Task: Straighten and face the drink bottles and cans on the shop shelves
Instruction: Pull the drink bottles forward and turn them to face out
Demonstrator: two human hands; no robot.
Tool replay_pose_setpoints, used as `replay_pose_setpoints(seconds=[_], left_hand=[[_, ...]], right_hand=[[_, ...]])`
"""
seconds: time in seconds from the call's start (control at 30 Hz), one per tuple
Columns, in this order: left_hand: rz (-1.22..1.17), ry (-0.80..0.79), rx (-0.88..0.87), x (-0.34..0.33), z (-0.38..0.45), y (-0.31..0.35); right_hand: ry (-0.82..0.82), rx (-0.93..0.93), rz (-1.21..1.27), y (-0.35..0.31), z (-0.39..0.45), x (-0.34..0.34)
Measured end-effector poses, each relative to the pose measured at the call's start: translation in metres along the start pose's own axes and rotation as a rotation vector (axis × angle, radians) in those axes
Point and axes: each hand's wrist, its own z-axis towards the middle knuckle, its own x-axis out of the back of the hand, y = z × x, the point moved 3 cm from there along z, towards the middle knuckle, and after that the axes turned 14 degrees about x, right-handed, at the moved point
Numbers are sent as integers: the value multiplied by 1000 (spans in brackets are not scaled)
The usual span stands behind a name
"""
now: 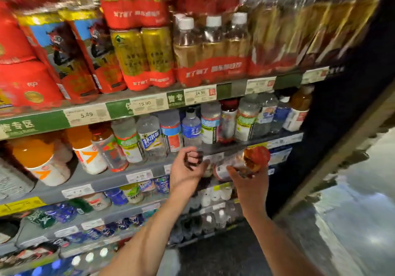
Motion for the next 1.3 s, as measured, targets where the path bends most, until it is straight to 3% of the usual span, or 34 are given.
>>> replay_pose_setpoints(seconds=[0.43, 0.67, 0.8, 1.0, 1.3], left_hand=[[31, 92, -73, -154, 18, 17], [39, -96, -110, -241, 35, 41], [190, -151, -118, -306, 56, 56], [383, 14, -216, -366, 85, 74], [414, 112, -158, -392, 98, 75]], right_hand=[[-98, -19, 72, 64, 104, 109], [-48, -29, 73, 75, 127, 145], [8, -51, 34, 93, 135, 181], [84, -104, 4, 115, 137, 227], [68, -165, 44, 128, 138, 246]])
